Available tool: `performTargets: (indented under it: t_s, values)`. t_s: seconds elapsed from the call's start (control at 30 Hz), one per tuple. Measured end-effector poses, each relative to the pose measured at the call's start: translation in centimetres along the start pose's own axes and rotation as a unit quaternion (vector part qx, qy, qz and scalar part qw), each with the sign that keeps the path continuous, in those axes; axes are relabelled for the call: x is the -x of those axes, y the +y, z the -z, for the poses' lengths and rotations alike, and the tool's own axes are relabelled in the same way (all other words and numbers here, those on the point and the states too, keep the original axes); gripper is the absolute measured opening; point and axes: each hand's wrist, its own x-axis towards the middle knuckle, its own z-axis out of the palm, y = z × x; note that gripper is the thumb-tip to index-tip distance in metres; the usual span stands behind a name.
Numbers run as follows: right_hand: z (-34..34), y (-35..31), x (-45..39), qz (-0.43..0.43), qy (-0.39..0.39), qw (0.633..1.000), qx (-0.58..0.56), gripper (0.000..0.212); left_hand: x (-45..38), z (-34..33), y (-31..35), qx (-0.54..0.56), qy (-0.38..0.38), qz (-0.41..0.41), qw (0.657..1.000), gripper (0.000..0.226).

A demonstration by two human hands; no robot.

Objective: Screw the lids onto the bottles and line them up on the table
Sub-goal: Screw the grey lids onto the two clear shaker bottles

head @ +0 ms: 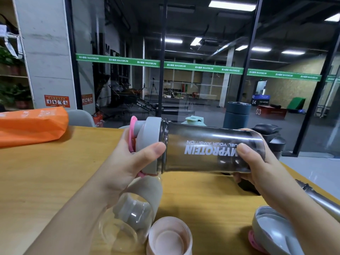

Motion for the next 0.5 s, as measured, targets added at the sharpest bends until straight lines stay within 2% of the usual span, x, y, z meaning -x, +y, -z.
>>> performTargets:
  t_s: [0.07, 0.13, 0.17, 0.33, 0.5]
  values:
    - [-0.38, -0.46, -0.06, -0.025, -0.001, 0.999, -0.034, 0.065, -0.01, 0.04, -0.17, -0.018, 0.005, -0.004, 1.0, 0.091]
    - [-0.6, -0.75, -0.21, -0.079, 0.004, 0.995, -0.054, 0.04, 0.11, 0.03, -0.26, -0.035, 0.008, -0.015, 0.999, 0.093]
    - [-0.62, -0.71, -0.12, -0.106, 0.001, 0.993, -0.057, 0.034, 0.23, -0.05, -0.15, -0.044, 0.007, -0.022, 0.999, 0.089]
    - [-0.72, -0.89, 0.02, -0.182, -0.029, 0.98, -0.071, 0.046, 0.61, -0.53, 0.38, -0.074, 0.002, -0.048, 0.996, 0.071]
    - [-0.81, -0.67, -0.01, -0.165, -0.04, 0.981, -0.099, 0.062, 0.58, -0.56, 0.56, -0.073, -0.002, -0.054, 0.996, 0.062]
